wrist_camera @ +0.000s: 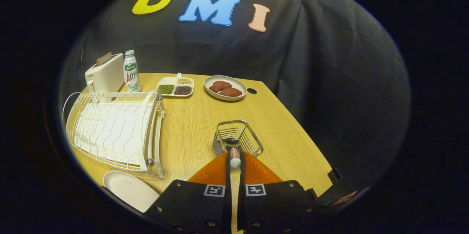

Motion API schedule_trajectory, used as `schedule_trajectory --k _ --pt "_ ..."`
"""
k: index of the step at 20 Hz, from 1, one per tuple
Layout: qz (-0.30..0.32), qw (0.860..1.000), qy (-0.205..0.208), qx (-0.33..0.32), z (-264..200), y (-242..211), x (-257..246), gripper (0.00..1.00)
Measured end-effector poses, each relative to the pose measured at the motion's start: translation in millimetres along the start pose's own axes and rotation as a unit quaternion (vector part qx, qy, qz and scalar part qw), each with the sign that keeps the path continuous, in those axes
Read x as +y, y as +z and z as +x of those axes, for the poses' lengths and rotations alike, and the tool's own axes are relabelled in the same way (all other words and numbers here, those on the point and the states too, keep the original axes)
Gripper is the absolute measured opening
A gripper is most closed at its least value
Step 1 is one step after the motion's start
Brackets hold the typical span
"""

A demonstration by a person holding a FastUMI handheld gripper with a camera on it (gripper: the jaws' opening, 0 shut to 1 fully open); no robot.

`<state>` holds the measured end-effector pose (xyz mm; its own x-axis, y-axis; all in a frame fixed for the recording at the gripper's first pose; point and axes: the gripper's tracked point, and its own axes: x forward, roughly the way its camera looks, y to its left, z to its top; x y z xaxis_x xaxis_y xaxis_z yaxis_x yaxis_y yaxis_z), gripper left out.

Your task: Take the plate from the dish rack, then take the spoon from the basket and place it into the plate.

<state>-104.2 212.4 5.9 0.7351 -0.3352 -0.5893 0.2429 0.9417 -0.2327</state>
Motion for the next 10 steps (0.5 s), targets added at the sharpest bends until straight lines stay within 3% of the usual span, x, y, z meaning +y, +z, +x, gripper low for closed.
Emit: schedule_trajectory --k 10 --pt "-0.022 0.999 -0.007 -0.042 -62 20 -12 0.06"
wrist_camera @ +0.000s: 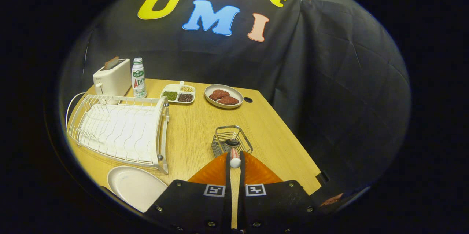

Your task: Take the plate from the dish rack, then take the spoon from the basket and place it into the plate.

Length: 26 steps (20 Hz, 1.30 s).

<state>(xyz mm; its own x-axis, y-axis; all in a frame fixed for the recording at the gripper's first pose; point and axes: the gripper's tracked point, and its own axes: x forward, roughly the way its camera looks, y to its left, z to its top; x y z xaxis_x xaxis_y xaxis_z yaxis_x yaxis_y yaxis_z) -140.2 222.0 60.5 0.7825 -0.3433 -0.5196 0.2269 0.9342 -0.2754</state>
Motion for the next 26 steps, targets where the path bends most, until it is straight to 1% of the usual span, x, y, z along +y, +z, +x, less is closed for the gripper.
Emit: schedule_trajectory --k 5,10,15,20,23,26 --pt "-0.023 0.999 0.021 -0.043 -38 21 3 0.06" --pt "-0.046 0.994 0.070 -0.076 -80 27 24 0.06" --pt "-0.079 0.983 0.140 -0.085 -118 5 59 0.06" --pt "-0.119 0.967 0.203 -0.093 -152 -20 91 0.06" --pt "-0.134 0.959 0.230 -0.095 -162 -32 106 0.06" --pt "-0.144 0.952 0.256 -0.083 -164 -51 124 0.06"
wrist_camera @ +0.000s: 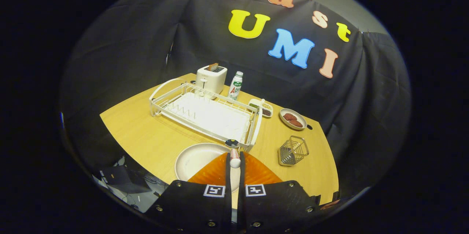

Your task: Take the plate from the dish rack, then take the spoon from the basket and place it into the plate.

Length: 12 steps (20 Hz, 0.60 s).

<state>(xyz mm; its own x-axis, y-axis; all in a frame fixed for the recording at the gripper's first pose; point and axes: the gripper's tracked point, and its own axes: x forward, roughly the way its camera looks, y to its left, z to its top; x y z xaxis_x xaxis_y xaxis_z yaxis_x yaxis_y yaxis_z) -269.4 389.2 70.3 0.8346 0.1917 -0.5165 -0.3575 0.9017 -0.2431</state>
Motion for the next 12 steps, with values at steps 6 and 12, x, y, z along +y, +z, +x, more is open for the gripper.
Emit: schedule_trajectory --k 6,12 --pt "-0.002 0.998 0.039 0.039 31 -35 33 0.06" --pt "-0.001 0.997 0.055 0.047 54 -42 38 0.06"
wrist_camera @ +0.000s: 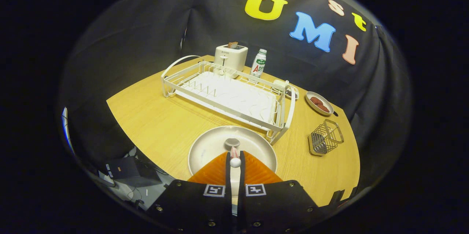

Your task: Take the plate from the dish rack, then take the spoon from the basket and place it into the plate.

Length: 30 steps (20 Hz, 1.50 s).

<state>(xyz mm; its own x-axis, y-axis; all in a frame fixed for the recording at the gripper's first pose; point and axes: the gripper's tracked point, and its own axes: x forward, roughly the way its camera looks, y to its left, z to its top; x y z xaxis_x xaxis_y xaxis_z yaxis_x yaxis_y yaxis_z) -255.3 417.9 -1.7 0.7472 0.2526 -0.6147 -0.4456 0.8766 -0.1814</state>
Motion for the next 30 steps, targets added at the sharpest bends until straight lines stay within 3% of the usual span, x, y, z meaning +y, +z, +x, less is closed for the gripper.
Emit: schedule_trajectory --k 6,9,16,23,30 --pt "0.000 1.000 0.008 0.020 12 -9 -5 0.13" --pt "-0.006 1.000 0.006 0.021 15 -10 -9 0.25" --pt "0.001 1.000 -0.005 0.009 11 2 -19 0.26" --pt "0.033 0.994 -0.049 -0.095 -30 83 -67 0.26" --pt "0.066 0.969 -0.092 -0.220 -83 176 -124 0.30"
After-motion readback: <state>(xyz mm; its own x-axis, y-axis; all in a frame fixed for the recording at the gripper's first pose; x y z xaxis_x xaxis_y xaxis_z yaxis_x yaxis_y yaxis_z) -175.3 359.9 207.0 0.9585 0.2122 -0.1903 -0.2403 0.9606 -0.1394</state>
